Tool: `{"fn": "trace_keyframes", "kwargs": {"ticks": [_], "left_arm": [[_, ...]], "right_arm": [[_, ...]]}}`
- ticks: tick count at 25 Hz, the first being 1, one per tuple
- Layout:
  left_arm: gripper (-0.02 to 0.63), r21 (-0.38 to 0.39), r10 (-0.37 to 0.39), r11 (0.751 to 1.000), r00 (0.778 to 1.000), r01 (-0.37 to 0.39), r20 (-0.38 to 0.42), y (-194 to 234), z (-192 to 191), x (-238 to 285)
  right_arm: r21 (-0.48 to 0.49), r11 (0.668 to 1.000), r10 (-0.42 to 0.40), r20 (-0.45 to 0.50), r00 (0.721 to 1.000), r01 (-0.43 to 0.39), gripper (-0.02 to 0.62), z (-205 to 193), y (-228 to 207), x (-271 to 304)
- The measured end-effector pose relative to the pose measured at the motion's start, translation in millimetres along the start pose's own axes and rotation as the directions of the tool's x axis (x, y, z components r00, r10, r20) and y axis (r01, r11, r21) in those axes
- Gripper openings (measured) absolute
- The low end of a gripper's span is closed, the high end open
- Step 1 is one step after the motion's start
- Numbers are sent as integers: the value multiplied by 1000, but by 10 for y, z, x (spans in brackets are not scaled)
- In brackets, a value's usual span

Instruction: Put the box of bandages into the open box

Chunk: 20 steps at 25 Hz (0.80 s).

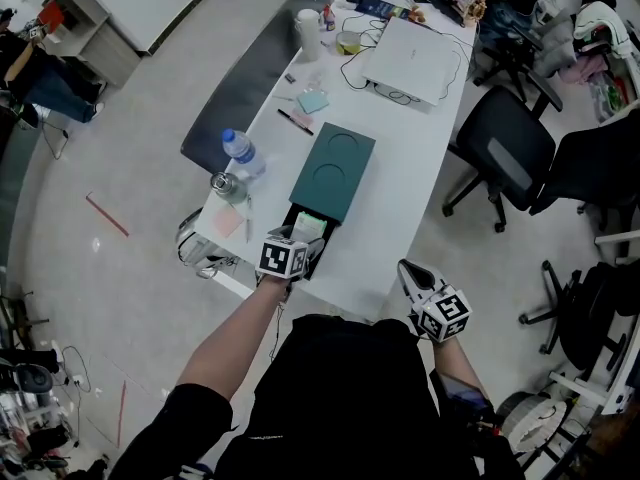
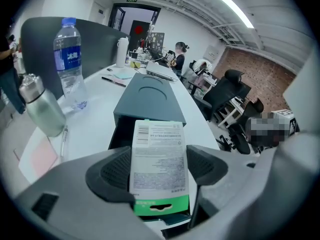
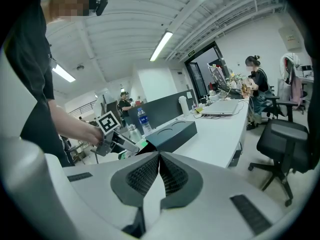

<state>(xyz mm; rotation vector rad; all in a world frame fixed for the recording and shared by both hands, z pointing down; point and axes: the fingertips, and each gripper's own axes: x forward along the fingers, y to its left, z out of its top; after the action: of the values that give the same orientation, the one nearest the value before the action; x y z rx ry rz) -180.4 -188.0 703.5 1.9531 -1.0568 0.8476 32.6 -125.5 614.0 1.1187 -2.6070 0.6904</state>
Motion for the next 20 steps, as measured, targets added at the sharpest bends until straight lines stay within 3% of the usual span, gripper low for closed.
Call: {"fn": "trace_keyframes", "kwargs": {"ticks": [14,20], "left_arm": [[350,119,84,990,991,-72,-104,144,-111,327],[350,124,118,988,979,-98,-167,141,-230,417]], "right_arm": [[27,999,-36,-8,999,36,28,-24,-89,-47],[40,998,-48,-8,999,49,28,-52,-134,-93]]}}
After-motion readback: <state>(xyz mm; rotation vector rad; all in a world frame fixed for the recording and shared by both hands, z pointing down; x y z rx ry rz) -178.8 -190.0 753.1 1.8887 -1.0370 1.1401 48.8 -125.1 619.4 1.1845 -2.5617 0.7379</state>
